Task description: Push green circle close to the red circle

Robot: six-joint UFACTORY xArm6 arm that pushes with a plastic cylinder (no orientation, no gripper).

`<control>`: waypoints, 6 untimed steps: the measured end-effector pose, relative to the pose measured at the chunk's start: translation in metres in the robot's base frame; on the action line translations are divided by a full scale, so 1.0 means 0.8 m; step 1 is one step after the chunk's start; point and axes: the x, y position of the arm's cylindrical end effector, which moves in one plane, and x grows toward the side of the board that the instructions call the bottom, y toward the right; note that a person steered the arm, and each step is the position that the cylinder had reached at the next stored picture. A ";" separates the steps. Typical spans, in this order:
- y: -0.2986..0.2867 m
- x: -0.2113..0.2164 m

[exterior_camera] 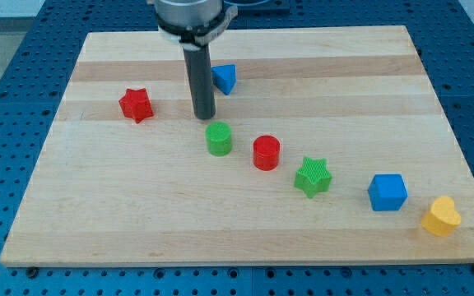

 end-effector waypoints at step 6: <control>0.150 0.183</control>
